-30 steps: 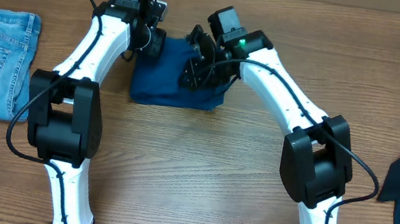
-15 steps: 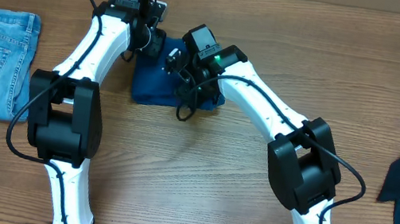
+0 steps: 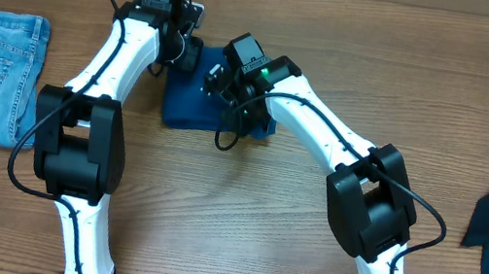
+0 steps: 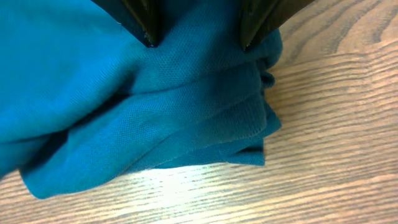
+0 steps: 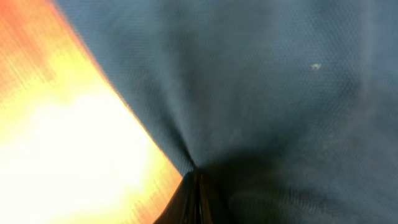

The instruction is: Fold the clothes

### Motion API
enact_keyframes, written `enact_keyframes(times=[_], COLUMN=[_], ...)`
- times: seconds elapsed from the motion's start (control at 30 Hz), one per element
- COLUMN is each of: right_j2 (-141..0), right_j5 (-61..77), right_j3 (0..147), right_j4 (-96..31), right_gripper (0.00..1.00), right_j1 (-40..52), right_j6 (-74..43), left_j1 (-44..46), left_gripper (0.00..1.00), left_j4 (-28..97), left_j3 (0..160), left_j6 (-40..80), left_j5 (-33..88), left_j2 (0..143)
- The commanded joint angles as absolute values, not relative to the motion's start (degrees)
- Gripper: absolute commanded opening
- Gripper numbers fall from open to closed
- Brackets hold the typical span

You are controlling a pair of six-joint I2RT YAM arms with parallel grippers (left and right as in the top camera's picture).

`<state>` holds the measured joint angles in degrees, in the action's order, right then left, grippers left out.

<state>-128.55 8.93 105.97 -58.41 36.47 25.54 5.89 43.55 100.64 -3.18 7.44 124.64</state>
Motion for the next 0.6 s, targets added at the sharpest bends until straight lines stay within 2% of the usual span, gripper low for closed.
enact_keyframes(times=[0.0, 0.07, 0.1, 0.13, 0.17, 0.2, 0.23, 0.3, 0.47, 0.53, 0.57], right_j2=[-128.4, -128.4, -128.4, -128.38, -128.4, -128.38, -128.38, -128.11, -121.82, -120.68, -120.7], right_j5=[13.8, 13.82, 13.8, 13.56, 12.53, 11.25, 8.6, 3.88, 3.86, 3.33, 7.29], right_j3=[105.75, 105.75, 105.75, 105.75, 105.75, 105.75, 105.78, 106.76, 109.97, 110.0, 109.97], right_j4=[-64.01, -64.05, -63.59, -63.02, -61.89, -61.21, -60.34, -59.88, -60.58, -59.0, -59.4], right_gripper=[0.04, 0.04, 0.07, 0.28, 0.32, 0.32, 0.27, 0.27, 0.28, 0.26, 0.26], right_j1=[38.61, 38.79, 38.79, 38.79, 38.76, 38.63, 38.39, 37.54, 34.83, 31.55, 29.39], right_j6=[25.8, 25.76, 25.78, 25.8, 25.78, 25.74, 24.97, 22.24, 22.24, 16.73, 16.03], left_j1=[5.63, 5.65, 5.65, 5.65, 5.65, 5.65, 5.63, 5.63, 5.65, 5.58, 5.58], left_gripper=[0.46, 0.46, 0.46, 0.46, 0.46, 0.46, 0.46, 0.47, 0.5, 0.54, 0.56], left_j4=[43.68, 43.72, 43.88, 44.03, 44.34, 44.47, 44.71, 45.34, 47.35, 47.92, 48.21], left_j3=[100.33, 100.33, 100.33, 100.33, 100.33, 100.33, 100.33, 100.33, 100.36, 100.36, 100.36], left_j6=[-3.2, -3.2, -3.2, -3.2, -3.2, -3.22, -3.22, -3.27, -3.9, -4.36, -4.34], left_j5=[7.09, 7.07, 7.09, 7.09, 7.07, 7.07, 7.07, 7.07, 7.09, 7.03, 7.05], left_j2=[125.36, 125.36, 125.36, 125.36, 125.36, 125.36, 125.36, 125.36, 122.8, 119.92, 118.72])
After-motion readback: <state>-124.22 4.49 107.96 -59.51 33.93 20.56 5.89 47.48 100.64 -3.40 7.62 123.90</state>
